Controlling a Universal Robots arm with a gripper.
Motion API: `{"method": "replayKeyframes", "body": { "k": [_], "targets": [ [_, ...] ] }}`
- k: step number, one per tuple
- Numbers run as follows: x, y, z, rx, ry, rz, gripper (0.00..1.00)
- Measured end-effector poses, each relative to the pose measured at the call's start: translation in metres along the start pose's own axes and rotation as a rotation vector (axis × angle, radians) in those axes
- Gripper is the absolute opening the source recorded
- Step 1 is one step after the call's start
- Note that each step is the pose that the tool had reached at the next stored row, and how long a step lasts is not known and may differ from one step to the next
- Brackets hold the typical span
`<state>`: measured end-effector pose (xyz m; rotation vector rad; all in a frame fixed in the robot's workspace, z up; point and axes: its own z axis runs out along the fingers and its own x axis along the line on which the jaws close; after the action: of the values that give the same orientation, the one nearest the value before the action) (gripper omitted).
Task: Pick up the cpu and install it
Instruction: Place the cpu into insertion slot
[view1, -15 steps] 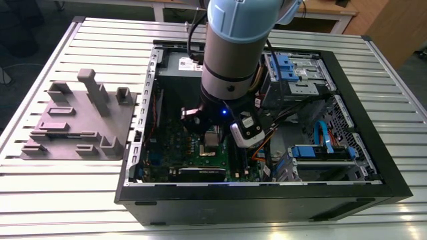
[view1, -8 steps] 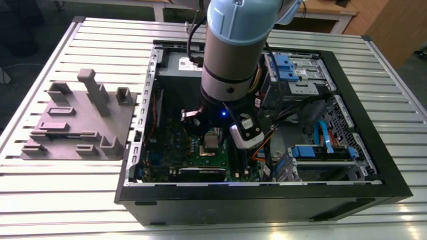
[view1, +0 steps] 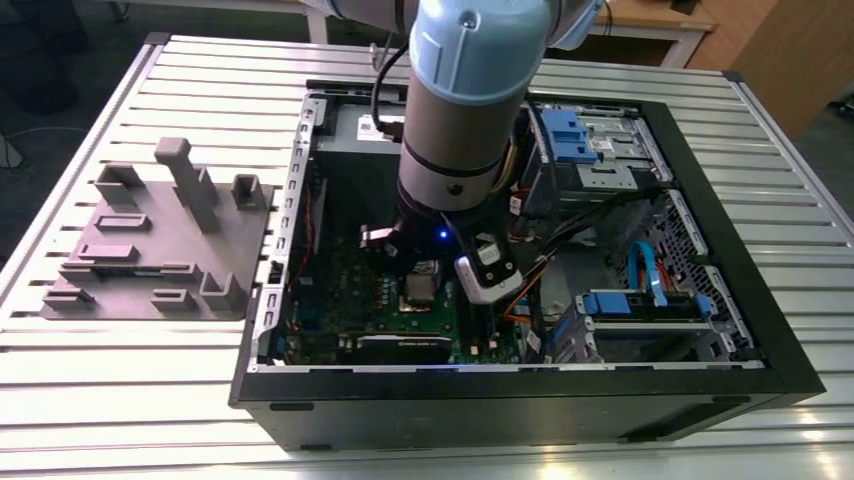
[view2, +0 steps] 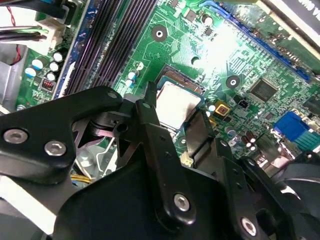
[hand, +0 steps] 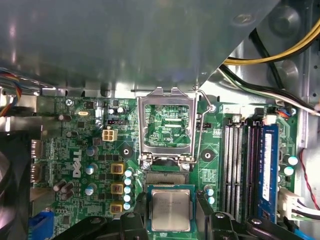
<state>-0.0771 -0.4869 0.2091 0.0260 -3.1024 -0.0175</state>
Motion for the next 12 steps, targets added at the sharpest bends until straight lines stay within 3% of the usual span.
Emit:
{"method": "replayKeyframes", "body": {
  "k": [12],
  "targets": [
    [0.0027,-0.0001,0.0107,0.0,0.0,0.001,0.47]
  ]
}}
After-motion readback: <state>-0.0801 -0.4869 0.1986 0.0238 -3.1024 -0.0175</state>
